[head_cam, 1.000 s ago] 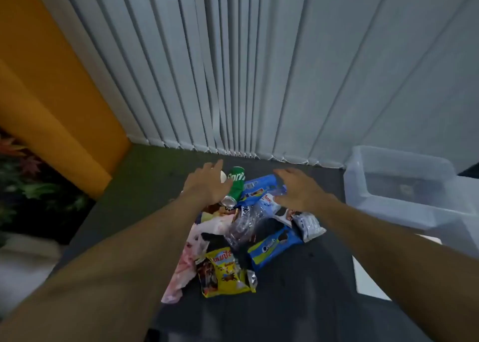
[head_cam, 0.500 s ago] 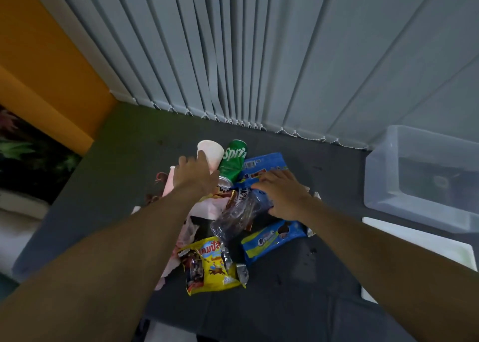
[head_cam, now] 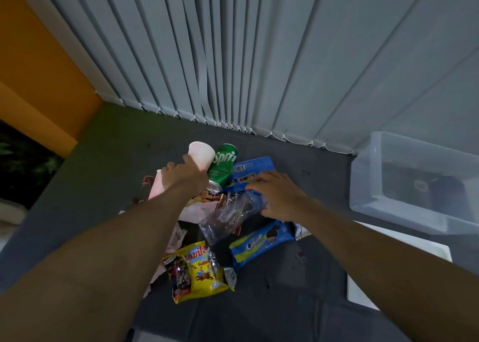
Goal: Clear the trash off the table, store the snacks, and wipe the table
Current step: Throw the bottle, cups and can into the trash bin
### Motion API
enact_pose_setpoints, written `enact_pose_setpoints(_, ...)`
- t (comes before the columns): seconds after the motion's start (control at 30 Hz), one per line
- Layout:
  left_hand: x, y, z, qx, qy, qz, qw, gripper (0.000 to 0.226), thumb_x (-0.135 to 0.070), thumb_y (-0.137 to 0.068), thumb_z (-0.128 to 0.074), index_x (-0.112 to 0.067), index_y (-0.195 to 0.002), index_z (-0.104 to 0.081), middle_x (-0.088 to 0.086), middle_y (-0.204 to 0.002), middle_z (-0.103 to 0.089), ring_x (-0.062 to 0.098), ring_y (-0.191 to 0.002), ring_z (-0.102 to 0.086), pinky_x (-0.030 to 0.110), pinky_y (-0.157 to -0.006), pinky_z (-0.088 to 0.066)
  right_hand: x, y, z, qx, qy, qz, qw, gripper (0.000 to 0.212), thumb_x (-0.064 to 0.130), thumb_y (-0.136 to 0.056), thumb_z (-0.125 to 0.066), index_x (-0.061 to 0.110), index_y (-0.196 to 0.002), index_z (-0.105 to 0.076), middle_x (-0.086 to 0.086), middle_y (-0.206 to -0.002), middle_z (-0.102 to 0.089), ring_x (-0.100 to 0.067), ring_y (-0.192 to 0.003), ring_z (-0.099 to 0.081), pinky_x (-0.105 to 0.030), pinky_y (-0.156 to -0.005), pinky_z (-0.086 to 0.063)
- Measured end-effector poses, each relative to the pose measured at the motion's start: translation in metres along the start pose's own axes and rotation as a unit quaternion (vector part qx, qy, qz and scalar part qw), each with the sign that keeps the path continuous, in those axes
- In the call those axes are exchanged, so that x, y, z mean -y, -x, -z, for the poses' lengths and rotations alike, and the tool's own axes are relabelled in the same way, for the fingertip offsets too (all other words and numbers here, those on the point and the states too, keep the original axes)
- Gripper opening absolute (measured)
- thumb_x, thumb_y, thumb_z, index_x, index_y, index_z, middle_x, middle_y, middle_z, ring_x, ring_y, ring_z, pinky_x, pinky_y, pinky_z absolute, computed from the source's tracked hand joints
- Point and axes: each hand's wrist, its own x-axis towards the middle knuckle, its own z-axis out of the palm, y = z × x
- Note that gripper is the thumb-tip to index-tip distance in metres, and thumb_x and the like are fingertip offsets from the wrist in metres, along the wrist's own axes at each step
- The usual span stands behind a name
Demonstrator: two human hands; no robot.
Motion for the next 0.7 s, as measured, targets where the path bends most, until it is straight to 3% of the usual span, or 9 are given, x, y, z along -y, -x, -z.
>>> enact_pose_setpoints(0.27, 0.014, 0.019, 0.022, -0.104, 0.08, -0.053, 0.99, 0.051, -0.046, -0.096, -0.049, -0.001, -0.119, -0.051, 0.023, -0.123, -0.058, 0.04, -0.114, -0.051, 0.045, -0.093, -0.042, 0.004, 0.008, 0.014, -0.021, -0.043, -0.022, 0.999, 0.078, 0.037, -0.076, -0.079, 0.03, -0.145, -0.043, -0.002, -0.13, -0.046, -0.022, -0.117, -0.05, -0.041, -0.101, -0.044)
enact_pose_setpoints(0.5, 0.054, 0.056, 0.054, -0.126, 0.192, -0.039, 0.972, 0.051, -0.035, -0.097, -0.054, 0.0, -0.132, -0.043, 0.021, -0.13, -0.045, 0.041, -0.113, -0.054, 0.047, -0.094, -0.044, 0.023, 0.001, 0.036, -0.064, -0.067, -0.024, 0.995, 0.075, 0.048, -0.076, -0.077, 0.023, -0.14, -0.048, -0.003, -0.122, -0.047, -0.024, -0.105, -0.056, -0.036, -0.086, -0.049)
enact_pose_setpoints(0.6, 0.084, 0.071, 0.063, -0.138, 0.206, -0.002, 0.969, 0.052, -0.035, -0.097, -0.055, -0.002, -0.135, -0.042, 0.019, -0.133, -0.044, 0.037, -0.114, -0.054, 0.044, -0.094, -0.046, 0.043, -0.011, 0.044, -0.076, -0.058, -0.025, 0.995, 0.076, 0.054, -0.077, -0.073, 0.025, -0.142, -0.045, -0.002, -0.123, -0.049, -0.025, -0.109, -0.056, -0.037, -0.088, -0.048)
enact_pose_setpoints(0.7, 0.121, 0.088, 0.067, -0.149, 0.217, 0.032, 0.964, 0.053, -0.035, -0.096, -0.053, -0.005, -0.138, -0.04, 0.019, -0.132, -0.046, 0.038, -0.115, -0.053, 0.047, -0.094, -0.046, 0.073, -0.025, 0.05, -0.061, -0.068, -0.032, 0.995, 0.079, 0.059, -0.082, -0.066, 0.03, -0.148, -0.035, -0.001, -0.138, -0.047, -0.027, -0.123, -0.05, -0.039, -0.098, -0.044)
